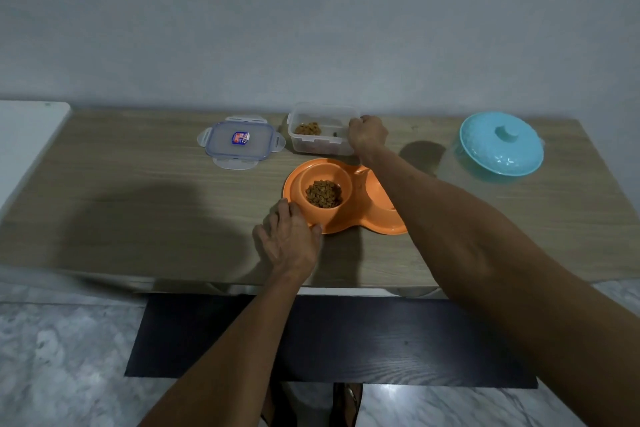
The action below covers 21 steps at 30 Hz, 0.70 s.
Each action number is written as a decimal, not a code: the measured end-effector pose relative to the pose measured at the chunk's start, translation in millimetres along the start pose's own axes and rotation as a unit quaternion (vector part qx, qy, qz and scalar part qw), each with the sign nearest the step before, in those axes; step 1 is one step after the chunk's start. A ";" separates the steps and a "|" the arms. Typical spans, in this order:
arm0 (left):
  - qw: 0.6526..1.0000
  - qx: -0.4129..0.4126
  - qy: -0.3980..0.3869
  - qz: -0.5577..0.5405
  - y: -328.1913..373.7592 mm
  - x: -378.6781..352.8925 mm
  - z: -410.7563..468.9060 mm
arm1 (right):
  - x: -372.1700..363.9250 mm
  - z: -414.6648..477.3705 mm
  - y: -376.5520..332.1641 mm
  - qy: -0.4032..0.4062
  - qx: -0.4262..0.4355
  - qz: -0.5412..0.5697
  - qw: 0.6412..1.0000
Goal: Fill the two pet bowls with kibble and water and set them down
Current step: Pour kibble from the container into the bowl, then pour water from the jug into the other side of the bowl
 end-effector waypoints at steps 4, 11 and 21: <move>1.000 -0.006 0.000 0.004 -1.0 -0.7 1.2 | -3.4 1.3 1.0 0.017 0.011 -0.019 1.000; 1.000 -0.018 -0.005 0.008 -2.2 0.7 1.7 | -1.5 0.6 8.3 0.021 0.006 -0.046 0.999; 0.996 -0.085 0.026 0.029 6.4 22.4 -9.3 | 99.1 -29.6 -68.2 0.097 0.123 -0.060 0.986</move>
Point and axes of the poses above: each hand's wrist, its own z-axis towards the middle knuckle, its own x-axis out of the back of the hand, y = z × x, the point moved 5 cm from there along z, towards the middle knuckle, and after that the axes turned 9 degrees about z, right-handed, at the moved point
